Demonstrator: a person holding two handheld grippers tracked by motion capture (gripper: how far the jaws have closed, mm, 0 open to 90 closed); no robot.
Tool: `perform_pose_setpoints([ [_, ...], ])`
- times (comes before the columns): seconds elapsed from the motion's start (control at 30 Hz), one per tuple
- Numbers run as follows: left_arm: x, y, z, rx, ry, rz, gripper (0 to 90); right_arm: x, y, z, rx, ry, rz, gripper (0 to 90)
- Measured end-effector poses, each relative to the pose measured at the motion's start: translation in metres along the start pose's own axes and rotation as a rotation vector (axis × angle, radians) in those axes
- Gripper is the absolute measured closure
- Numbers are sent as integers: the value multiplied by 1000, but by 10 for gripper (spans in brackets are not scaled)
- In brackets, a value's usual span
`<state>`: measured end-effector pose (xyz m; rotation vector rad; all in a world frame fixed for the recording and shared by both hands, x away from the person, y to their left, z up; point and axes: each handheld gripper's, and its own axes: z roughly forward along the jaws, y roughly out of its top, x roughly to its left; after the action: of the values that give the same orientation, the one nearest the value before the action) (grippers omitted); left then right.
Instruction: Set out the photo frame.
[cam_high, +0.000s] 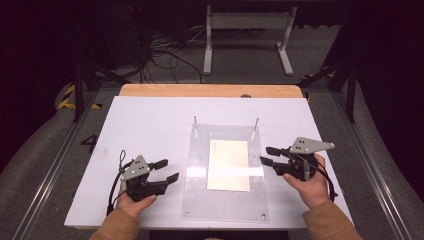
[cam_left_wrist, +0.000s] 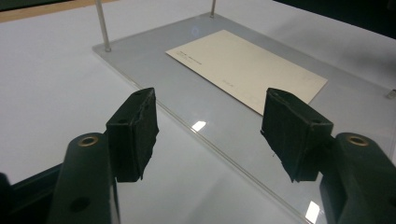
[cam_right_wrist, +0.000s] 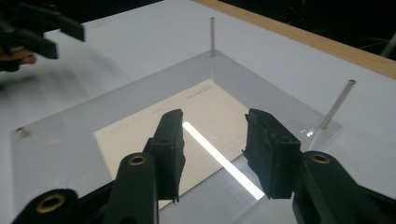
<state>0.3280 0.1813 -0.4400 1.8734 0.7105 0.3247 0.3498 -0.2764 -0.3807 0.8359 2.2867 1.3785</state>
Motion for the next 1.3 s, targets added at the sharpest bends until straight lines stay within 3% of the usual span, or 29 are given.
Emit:
perform_pose_setpoints([
  [0.1,0,-2,-2,-9,6,-16,305,-9,5,6,-7,-37,15,513],
  [0.27,3,-5,-11,-80,31,-44,196,-27,9,21,-40,-93,35,388],
  [0.4,8,-9,-19,-145,35,-84,122,-37,9,30,-82,-108,44,304],
  [0.57,12,-13,-25,-191,45,-121,99,-46,9,37,-136,-135,43,247],
  [0.8,11,-13,-27,-197,55,-105,105,-63,11,51,-171,-173,51,252],
  [1.1,12,-14,-26,-185,56,-101,124,-87,-4,74,-156,-222,72,337],
  [1.3,12,-14,-25,-178,51,-112,128,-92,-9,93,-72,-239,52,417],
])
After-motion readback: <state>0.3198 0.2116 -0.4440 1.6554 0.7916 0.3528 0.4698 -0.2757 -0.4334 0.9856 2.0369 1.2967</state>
